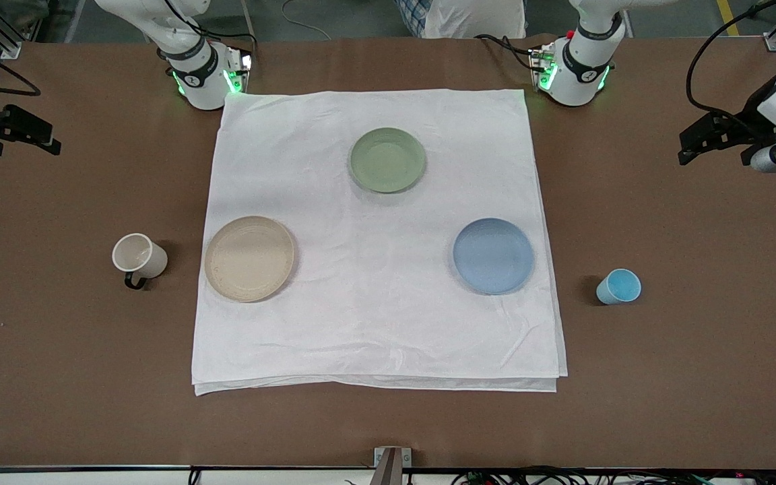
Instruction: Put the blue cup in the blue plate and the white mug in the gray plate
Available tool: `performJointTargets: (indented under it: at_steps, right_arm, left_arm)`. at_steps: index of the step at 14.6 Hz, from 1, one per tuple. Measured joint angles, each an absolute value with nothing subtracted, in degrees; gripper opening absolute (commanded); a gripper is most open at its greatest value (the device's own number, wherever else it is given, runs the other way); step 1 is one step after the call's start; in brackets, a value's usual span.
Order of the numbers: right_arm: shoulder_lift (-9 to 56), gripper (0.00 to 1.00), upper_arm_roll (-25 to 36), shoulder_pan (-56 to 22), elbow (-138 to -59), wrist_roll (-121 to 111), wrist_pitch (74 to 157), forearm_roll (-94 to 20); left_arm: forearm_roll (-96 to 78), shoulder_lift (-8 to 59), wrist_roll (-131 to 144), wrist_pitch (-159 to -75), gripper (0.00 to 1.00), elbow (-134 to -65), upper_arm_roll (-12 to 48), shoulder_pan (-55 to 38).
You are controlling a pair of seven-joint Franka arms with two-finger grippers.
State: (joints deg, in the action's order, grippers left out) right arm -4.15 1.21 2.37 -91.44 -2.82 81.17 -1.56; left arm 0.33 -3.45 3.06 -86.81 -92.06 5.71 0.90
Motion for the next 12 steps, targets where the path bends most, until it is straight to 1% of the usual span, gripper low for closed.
performJointTargets:
  at_steps: [5,8,10,12]
  right_arm:
    - [-4.2,1.0,1.2,2.4,-91.4,-2.8,82.5,-0.8]
    - [-4.2,1.0,1.2,2.4,-91.4,-2.8,82.5,-0.8]
    - [-4.1,1.0,1.3,2.4,-91.0,-2.8,82.6,-0.5]
    - [-2.2,1.0,1.5,2.4,-91.2,-2.8,84.9,0.3]
  left_arm:
    - [0.5,-2.3,2.8,-86.8,1.0,-92.1,5.4,1.1]
    - [1.5,2.1,2.3,-87.6,1.0,-92.2,3.7,1.4]
    - [1.5,6.6,2.3,-90.9,1.0,-92.9,2.9,3.0]
    - [1.5,10.3,2.3,-97.1,1.0,-95.1,2.7,4.9]
